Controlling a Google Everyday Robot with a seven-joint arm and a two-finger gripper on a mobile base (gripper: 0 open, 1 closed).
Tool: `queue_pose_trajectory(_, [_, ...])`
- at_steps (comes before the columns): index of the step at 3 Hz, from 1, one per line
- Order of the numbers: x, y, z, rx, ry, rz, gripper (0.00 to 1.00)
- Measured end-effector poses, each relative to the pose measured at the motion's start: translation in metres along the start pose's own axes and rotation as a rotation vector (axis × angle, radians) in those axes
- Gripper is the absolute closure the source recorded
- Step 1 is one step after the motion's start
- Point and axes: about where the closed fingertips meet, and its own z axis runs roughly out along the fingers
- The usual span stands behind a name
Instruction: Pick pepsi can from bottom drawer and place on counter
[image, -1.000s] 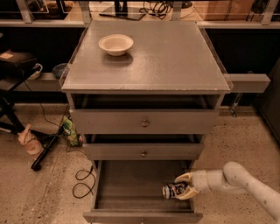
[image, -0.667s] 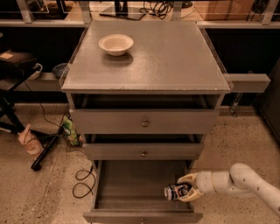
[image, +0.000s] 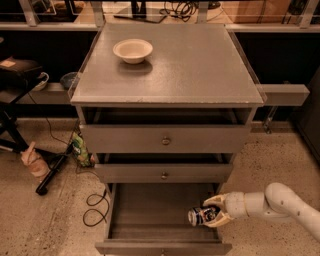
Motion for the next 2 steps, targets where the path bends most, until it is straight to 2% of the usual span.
queue_pose_trajectory(2, [-0.06,-0.009,-0.025,0.017,-0.047,-0.089,1.0])
